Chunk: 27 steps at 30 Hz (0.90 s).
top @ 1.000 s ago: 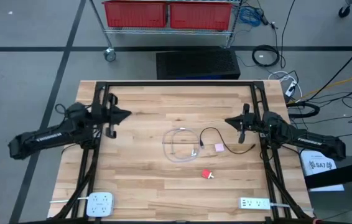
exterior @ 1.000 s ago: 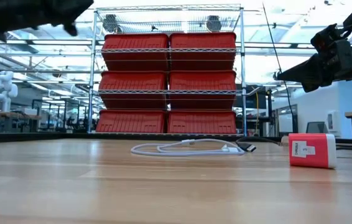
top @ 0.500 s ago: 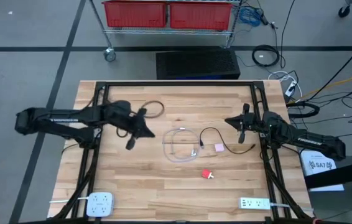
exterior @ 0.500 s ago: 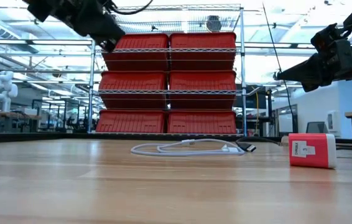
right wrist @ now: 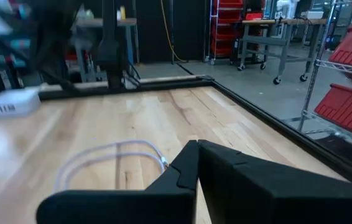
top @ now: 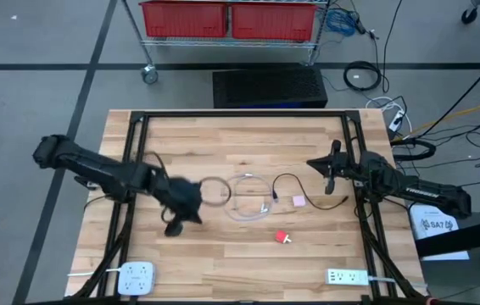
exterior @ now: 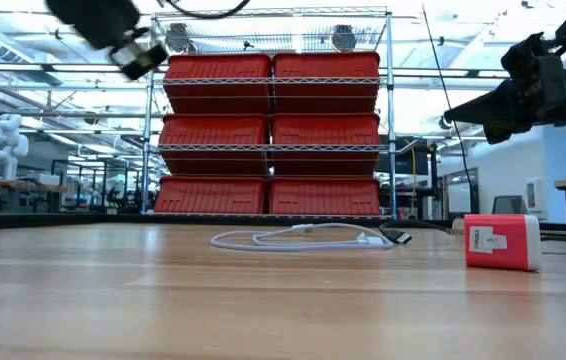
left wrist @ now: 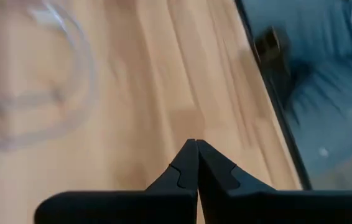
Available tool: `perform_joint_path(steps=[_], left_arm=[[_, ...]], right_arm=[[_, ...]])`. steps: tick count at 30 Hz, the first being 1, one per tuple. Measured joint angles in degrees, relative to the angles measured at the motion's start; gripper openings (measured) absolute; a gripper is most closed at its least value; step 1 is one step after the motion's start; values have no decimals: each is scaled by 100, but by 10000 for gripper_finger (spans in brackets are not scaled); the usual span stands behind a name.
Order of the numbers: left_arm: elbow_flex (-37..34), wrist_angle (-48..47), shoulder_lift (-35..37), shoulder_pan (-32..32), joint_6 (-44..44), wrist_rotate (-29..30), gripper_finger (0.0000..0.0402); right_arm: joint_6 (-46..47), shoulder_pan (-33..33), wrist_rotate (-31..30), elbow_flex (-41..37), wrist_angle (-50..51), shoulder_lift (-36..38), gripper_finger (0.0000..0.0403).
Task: Insert USB
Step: Prepare the left white outlet extension
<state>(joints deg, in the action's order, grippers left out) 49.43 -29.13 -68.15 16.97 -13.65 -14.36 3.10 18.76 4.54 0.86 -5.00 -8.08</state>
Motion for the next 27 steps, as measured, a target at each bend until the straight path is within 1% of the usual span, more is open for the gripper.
perform_joint_path(steps=[3, 6, 12, 15, 19, 22, 27], left_arm=[[0, -54, -377, 542, -643, 12, 2], [165, -254, -805, 1078, -1139, 5, 1], [921, -1555, -1639, 1914, -1773, -198, 1], [1247, -1955, -1940, 2252, -2049, -317, 1], [1391, -2100, -2197, 2628, -2582, -586, 0], [1392, -2108, -2353, 2936, -2952, -800, 0], [1392, -2108, -2678, 3366, -3290, -888, 0]], right_arm=[[403, 0, 3, 2, -142, 2, 0], [508, 0, 4, 2, -103, 0, 0], [526, 0, 6, 2, -82, 0, 0], [578, 0, 22, 2, -82, 2, 0], [952, 0, 27, 2, -78, 1, 0], [994, 0, 27, 2, -78, 2, 0], [985, 0, 26, 2, -76, 2, 0]])
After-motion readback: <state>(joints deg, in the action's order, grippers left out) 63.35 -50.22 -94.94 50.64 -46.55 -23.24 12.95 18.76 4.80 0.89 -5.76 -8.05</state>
